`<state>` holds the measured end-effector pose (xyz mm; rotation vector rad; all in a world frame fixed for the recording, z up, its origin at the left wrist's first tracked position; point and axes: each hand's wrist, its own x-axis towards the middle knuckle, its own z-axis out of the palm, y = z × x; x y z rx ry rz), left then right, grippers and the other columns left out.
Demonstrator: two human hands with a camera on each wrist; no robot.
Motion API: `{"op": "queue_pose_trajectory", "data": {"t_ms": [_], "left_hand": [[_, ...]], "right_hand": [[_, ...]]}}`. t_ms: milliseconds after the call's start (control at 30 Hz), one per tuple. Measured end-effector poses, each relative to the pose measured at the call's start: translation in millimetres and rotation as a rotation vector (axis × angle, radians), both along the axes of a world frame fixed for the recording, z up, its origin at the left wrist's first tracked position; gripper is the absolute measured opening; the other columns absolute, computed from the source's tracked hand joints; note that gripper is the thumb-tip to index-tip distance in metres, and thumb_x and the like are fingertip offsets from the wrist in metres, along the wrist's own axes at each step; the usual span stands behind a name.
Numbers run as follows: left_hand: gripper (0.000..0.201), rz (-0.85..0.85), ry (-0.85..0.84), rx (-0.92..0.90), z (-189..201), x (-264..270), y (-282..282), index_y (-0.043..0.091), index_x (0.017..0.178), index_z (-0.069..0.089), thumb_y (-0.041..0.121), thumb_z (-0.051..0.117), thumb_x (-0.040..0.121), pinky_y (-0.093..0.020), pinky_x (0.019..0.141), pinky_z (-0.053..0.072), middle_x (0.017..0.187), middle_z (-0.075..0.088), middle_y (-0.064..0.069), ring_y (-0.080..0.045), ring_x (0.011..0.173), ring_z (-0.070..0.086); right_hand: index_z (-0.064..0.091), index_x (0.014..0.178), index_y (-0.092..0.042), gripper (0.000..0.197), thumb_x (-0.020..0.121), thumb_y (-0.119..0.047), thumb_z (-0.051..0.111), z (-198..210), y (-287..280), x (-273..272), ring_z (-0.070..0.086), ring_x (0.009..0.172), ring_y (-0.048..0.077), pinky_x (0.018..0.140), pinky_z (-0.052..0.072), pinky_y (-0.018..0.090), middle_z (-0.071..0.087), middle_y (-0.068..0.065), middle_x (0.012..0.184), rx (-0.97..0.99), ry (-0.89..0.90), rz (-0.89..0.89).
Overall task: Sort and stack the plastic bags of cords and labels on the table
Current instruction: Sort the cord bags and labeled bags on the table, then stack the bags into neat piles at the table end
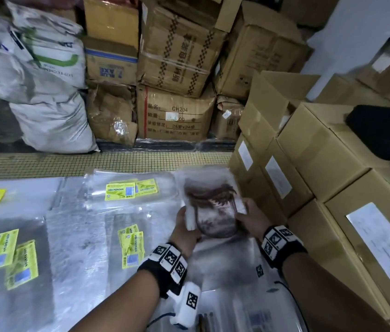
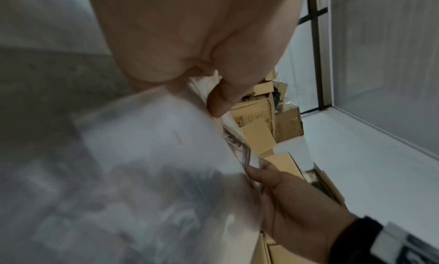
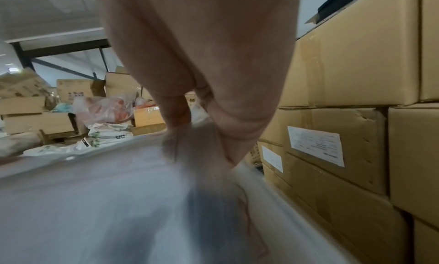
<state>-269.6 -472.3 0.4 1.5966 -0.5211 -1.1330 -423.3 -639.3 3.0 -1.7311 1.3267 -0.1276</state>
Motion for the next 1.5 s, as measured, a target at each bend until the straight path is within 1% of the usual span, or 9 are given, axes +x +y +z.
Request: {"op": "queue_pose_trajectory", "data": {"t_ms": [133,267,367,567,800,1000,1200,1367,1500], "left_hand": [[0.078,-0.031,-0.054,0.059,-6.4,-3.4,2.6,0.040,0.138,0.032,0.006,0.071,0.080,-0.039,0.079,0.060,0.108,0.066,0.002,-0.018,0.091,0.068],[0.069,-0.127,-0.265,0.185,7.0,-1.0,6.5,0.023,0.149,0.029,0.018,0.062,0.088,-0.008,0.059,0.050,0.126,0.060,-0.005,0.001,0.070,0.058],[0.074,-0.284,-0.542,0.286,10.8,4.8,8.6,0.018,0.147,0.031,0.029,0.065,0.082,-0.024,0.087,0.053,0.141,0.047,-0.010,-0.018,0.105,0.060],[0.105,-0.691,-0.928,0.441,9.4,-10.6,11.9,0.027,0.156,-0.003,0.044,0.068,0.081,-0.049,0.120,0.011,0.160,-0.021,-0.014,-0.035,0.148,-0.015],[0.124,-0.807,-0.973,0.501,-12.7,-17.4,14.8,0.025,0.153,-0.018,0.058,0.072,0.074,-0.051,0.119,-0.011,0.155,-0.036,-0.013,-0.032,0.144,-0.031],[0.107,-0.741,-0.808,0.405,13.8,-7.7,16.8,0.025,0.157,0.003,0.049,0.073,0.080,-0.048,0.122,0.004,0.160,-0.025,-0.011,-0.034,0.149,-0.011],[0.067,-0.423,-0.600,0.118,45.4,31.2,61.5,0.021,0.142,0.045,0.036,0.073,0.083,-0.034,0.110,0.035,0.146,0.042,-0.005,-0.024,0.134,0.041],[0.058,-0.191,-0.660,0.233,31.1,94.6,152.3,0.025,0.136,0.052,0.030,0.073,0.082,-0.030,0.105,0.040,0.135,0.051,-0.008,-0.024,0.124,0.051],[0.057,-0.029,-0.796,0.434,21.0,145.6,239.6,0.035,0.131,0.055,0.038,0.069,0.077,-0.037,0.106,0.042,0.132,0.054,-0.001,-0.024,0.123,0.050]], "right_hand": [[0.047,0.137,-0.016,0.043,0.096,-0.022,0.060,-1.3,-2.7,-0.6,0.056,0.117,0.029,0.100,0.046,0.040,0.059,0.010,0.132,-0.076,0.082,0.005],[0.047,0.140,-0.012,0.051,0.093,-0.021,0.065,-4.3,-0.7,-2.5,0.056,0.122,0.031,0.102,0.045,0.039,0.059,0.011,0.135,-0.181,0.113,0.065],[0.031,0.153,-0.015,0.076,0.089,-0.030,0.070,-5.9,7.5,-6.9,0.045,0.135,0.031,0.111,0.040,0.044,0.046,0.009,0.147,-0.256,0.133,0.131],[0.015,0.158,-0.023,0.102,0.080,-0.054,0.073,-22.3,35.3,-15.8,0.019,0.147,0.037,0.117,0.028,0.045,0.015,0.016,0.160,-0.357,0.345,0.458],[0.004,0.159,-0.026,0.100,0.086,-0.055,0.066,-31.0,48.0,-17.2,0.000,0.153,0.033,0.122,0.016,0.048,-0.003,0.011,0.165,-0.405,0.472,0.559],[0.026,0.155,-0.025,0.066,0.098,-0.020,0.060,-27.1,39.3,-19.7,0.020,0.149,0.033,0.120,0.025,0.040,0.015,0.013,0.161,-0.368,0.388,0.489],[0.044,0.144,-0.025,0.075,0.080,-0.062,0.057,18.3,77.0,20.1,0.040,0.135,0.034,0.112,0.036,0.049,0.039,0.012,0.150,-0.546,0.332,0.448],[0.057,0.131,-0.015,0.046,0.092,-0.036,0.068,49.6,159.6,87.5,0.049,0.118,0.014,0.094,0.032,0.023,0.054,-0.001,0.124,-0.415,0.019,0.550],[0.060,0.128,-0.016,0.039,0.092,-0.029,0.070,42.3,238.9,152.0,0.056,0.110,0.012,0.087,0.040,0.022,0.055,-0.002,0.124,-0.141,-0.100,0.612]]}}
